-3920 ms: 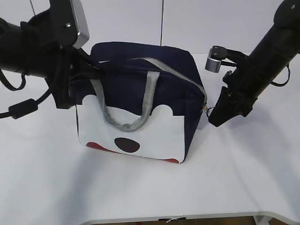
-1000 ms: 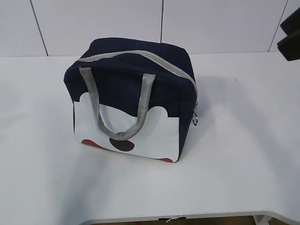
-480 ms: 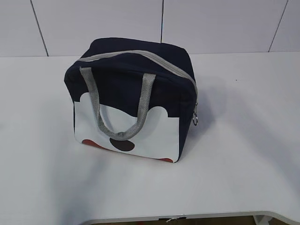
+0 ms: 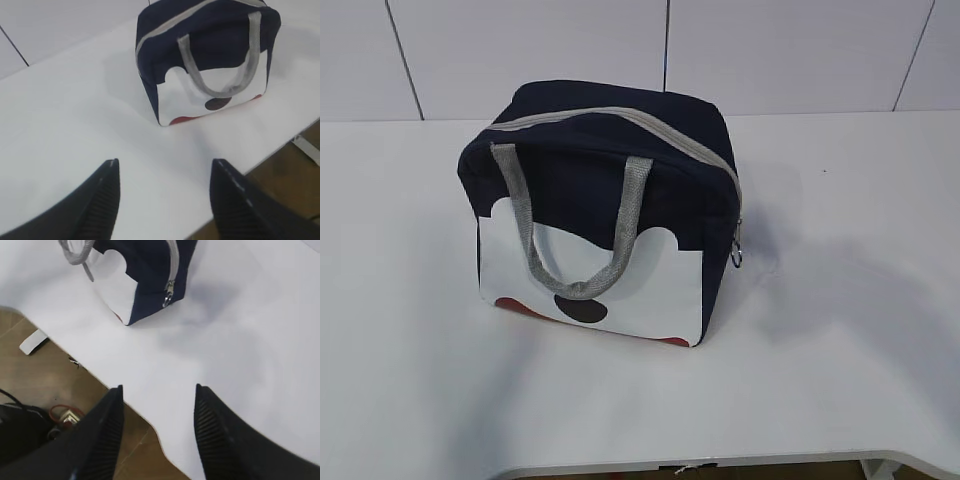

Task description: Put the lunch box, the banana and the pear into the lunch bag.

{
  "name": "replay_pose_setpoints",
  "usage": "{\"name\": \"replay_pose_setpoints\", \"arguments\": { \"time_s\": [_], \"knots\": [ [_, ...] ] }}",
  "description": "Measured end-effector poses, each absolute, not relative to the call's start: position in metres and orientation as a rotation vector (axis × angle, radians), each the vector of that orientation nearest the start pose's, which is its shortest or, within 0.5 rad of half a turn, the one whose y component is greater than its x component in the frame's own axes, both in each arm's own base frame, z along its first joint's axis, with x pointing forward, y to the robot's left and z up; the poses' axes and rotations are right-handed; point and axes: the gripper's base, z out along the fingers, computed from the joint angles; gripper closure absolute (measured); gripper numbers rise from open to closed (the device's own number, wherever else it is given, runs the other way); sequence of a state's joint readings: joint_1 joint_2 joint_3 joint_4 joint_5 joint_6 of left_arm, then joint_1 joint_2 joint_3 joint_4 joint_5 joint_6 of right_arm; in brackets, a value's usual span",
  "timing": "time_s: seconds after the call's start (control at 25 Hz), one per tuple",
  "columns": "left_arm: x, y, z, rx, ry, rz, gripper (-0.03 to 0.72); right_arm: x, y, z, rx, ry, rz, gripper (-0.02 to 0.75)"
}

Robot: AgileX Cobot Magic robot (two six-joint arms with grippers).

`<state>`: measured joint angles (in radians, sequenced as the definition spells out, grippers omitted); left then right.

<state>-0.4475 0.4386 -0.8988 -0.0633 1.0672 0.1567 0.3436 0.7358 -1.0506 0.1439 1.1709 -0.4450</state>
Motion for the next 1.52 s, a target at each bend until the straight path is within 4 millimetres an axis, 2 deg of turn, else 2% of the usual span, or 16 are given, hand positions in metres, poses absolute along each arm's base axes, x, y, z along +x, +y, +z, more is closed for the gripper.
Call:
{"name": "replay_pose_setpoints", "arguments": {
  "time_s": [0.16,0.32,0.64,0.92,1.16,1.4,1.52],
  "knots": [
    [0.022,-0.022,0.353,0.611,2.019,-0.34,0.271,0.071,0.035,0.382,-0.758,2.116,0.137,0.349],
    [0.009,-0.018,0.333,0.58,1.999,-0.399,0.271,0.05,0.023,0.36,-0.631,2.091,0.134,0.349],
    [-0.009,-0.011,0.313,0.558,1.932,-0.426,0.267,0.018,0.007,0.318,-0.477,2.068,0.139,0.349],
    [-0.015,-0.008,0.296,0.554,1.918,-0.428,0.267,0.005,0.001,0.303,-0.431,2.036,0.152,0.349],
    [-0.012,-0.008,0.283,0.572,1.985,-0.407,0.267,0.0,-0.002,0.297,-0.426,2.048,0.132,0.349],
    [-0.011,-0.008,0.279,0.58,2.013,-0.397,0.267,-0.008,-0.007,0.284,-0.415,2.004,0.118,0.349],
    [-0.011,-0.009,0.277,0.582,2.02,-0.395,0.267,-0.011,-0.008,0.283,-0.41,1.985,0.111,0.349]
  ]
}}
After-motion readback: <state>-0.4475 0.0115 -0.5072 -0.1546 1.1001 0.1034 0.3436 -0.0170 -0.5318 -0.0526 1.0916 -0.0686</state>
